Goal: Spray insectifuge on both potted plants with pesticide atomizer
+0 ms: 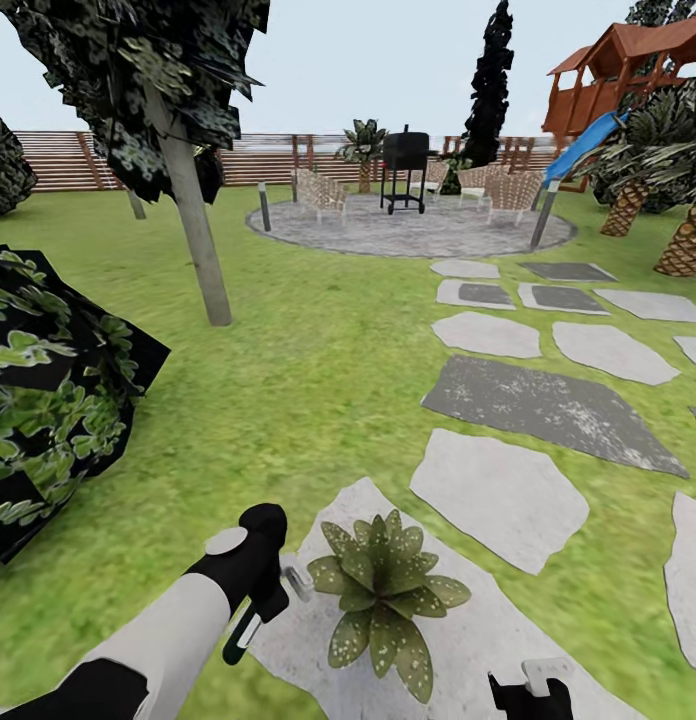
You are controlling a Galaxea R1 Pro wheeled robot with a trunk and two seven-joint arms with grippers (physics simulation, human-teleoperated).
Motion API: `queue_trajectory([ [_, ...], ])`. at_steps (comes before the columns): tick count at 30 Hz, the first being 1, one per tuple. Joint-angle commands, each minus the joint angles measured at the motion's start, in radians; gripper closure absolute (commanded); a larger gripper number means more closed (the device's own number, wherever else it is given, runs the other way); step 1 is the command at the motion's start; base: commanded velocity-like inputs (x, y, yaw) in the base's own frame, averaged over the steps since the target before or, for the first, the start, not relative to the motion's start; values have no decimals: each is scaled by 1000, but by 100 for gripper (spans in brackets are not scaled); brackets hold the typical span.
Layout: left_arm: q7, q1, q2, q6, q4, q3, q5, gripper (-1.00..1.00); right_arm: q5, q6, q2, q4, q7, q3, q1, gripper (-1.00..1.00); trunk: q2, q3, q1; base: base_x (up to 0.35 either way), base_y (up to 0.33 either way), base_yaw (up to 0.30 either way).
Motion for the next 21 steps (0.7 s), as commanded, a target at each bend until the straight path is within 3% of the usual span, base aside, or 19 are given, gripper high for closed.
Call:
queue_trajectory([
  [1, -10, 0, -2, 5, -3, -2, -9, 100, 5, -3, 0, 1, 4, -9, -1, -100, 0, -1, 0, 0, 0, -275],
  [6, -13, -11, -7, 5, -6, -38, -10, 100, 5, -3, 0, 2, 4, -8, -1, -100, 0, -1, 0, -107, 0, -134],
  [10, -13, -13, -7, 6, -5, -41, -11, 100, 5, -3, 0, 2, 4, -7, -1, -100, 0, -1, 0, -192, 0, -7],
  [21, -12, -13, -7, 8, -8, -50, -11, 100, 5, -3, 0, 2, 4, -7, -1, -100, 0, -1, 0, -6, 0, 0],
])
